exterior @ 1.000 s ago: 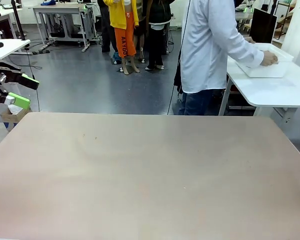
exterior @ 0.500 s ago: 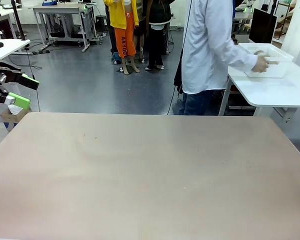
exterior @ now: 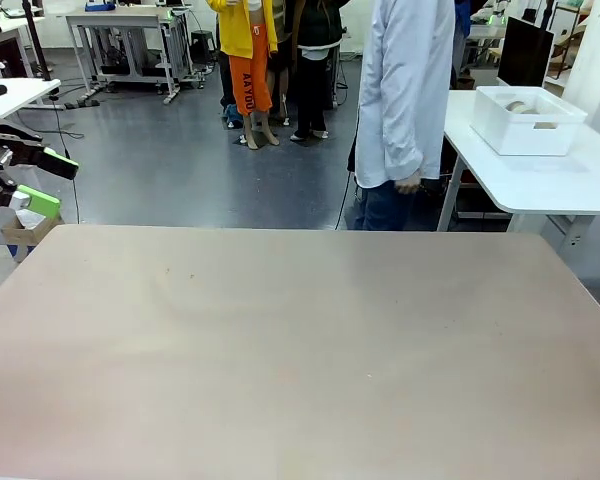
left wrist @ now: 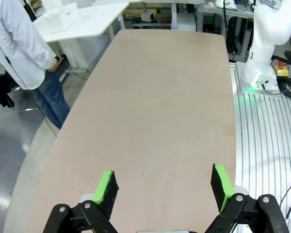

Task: Stack the cups and store them in the basket.
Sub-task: Place the stack of Reusable plastic cups into the Pantry Basket.

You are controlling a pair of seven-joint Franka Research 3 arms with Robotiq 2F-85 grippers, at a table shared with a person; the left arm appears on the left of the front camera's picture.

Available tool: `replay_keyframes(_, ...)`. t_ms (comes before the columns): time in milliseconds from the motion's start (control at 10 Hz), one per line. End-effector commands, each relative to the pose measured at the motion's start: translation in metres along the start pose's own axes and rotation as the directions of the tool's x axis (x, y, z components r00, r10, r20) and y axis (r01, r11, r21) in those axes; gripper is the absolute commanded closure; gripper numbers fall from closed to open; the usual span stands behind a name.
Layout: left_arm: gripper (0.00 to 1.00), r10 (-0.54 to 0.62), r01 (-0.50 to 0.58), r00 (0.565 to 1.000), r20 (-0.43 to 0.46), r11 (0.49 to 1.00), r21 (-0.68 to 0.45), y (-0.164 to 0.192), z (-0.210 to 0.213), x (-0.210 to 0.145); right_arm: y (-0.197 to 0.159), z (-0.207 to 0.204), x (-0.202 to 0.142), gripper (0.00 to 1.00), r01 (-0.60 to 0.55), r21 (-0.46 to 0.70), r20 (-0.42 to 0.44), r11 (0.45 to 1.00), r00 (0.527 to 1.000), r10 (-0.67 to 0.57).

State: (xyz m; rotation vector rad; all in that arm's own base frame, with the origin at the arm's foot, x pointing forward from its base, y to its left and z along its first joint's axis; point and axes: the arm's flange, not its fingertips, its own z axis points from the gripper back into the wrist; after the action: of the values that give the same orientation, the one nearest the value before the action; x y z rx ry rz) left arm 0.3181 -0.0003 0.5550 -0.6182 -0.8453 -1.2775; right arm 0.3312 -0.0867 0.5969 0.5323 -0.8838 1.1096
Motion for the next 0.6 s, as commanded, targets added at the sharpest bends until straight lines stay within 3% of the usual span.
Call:
replay_keyframes(0, 0.0, 0.005, -0.005, 1.0, 0.017, 1.0, -0.004, 0.0001, 0.0008, 0.0025, -0.0021, 0.001, 0.0022, 0.0, -0.022, 0.003, 0.023, 1.0, 0.999, 0.022)
replay_keyframes(500, 0.0, 0.005, -0.005, 1.0, 0.017, 1.0, -0.004, 0.0001, 0.0008, 0.0025, -0.0021, 0.001, 0.0022, 0.0, -0.022, 0.003, 0.023, 1.0, 0.999, 0.022)
